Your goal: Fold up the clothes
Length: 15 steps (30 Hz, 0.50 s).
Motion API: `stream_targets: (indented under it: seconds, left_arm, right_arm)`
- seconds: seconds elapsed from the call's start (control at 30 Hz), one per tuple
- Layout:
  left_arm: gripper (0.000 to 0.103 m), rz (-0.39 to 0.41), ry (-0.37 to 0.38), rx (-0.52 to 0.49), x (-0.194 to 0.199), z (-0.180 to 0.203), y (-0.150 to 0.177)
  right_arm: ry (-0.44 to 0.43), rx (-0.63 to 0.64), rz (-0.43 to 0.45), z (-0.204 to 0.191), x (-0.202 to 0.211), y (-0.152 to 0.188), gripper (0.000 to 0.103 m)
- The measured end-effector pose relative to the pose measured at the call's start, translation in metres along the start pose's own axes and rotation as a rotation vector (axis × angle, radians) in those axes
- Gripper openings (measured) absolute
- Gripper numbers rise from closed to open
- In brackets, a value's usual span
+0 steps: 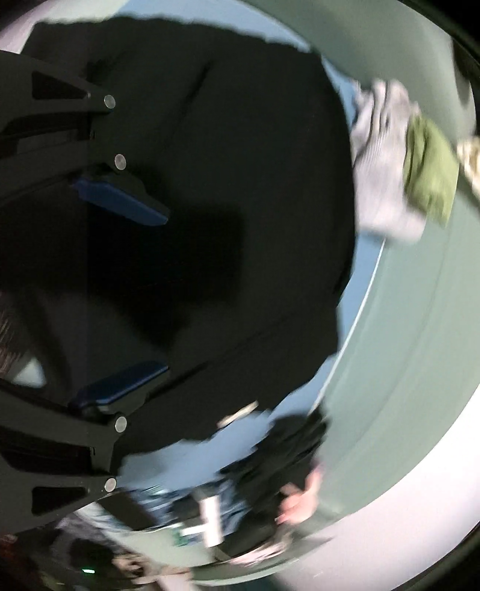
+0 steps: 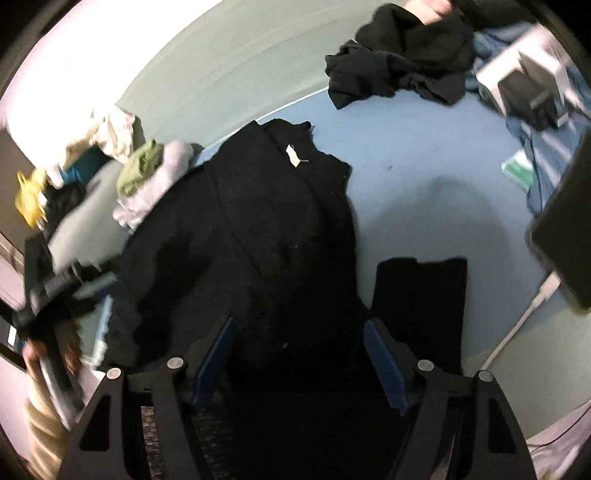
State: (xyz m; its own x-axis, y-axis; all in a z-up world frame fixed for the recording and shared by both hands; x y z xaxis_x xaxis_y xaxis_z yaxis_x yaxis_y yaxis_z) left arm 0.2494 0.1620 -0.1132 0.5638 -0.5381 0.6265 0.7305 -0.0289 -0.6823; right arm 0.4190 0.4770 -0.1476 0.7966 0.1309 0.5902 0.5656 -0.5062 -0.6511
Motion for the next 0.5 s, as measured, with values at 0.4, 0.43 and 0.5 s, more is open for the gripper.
stream_targets:
  seconds: [0.4, 0.43, 0.5]
  left_arm:
    - [0.075, -0.062, 0.132, 0.577, -0.088, -0.010, -0.022]
    - [0.075, -0.037, 0.152, 0.613, -0.091, -0.017, -0.033]
    - [0.075, -0.006, 0.166, 0.635, -0.101, -0.024, -0.053]
  right_arm:
    - [-0.085, -0.385, -0.102, 0.041, -0.044, 0.002, 0.051]
    - [-0.066, -0.354, -0.103, 0.038, -0.044, 0.001, 0.047]
    - [-0.024, -0.280, -0.102, 0.028, -0.042, 0.000, 0.043]
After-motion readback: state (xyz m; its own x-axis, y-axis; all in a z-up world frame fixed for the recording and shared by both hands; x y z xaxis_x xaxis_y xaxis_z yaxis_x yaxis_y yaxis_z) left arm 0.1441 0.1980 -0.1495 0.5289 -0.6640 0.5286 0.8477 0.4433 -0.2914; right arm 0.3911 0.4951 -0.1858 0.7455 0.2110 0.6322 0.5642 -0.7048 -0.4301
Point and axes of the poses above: each gripper's, at about its wrist camera, not at the fingertips, and x roughly against the way its jaws point, z to its right, y to its underside, the point moved 1 cm from there along -x, roughly the way its jaws point, and after that the axes turned 14 degrees about z, right-handed, at the moved point
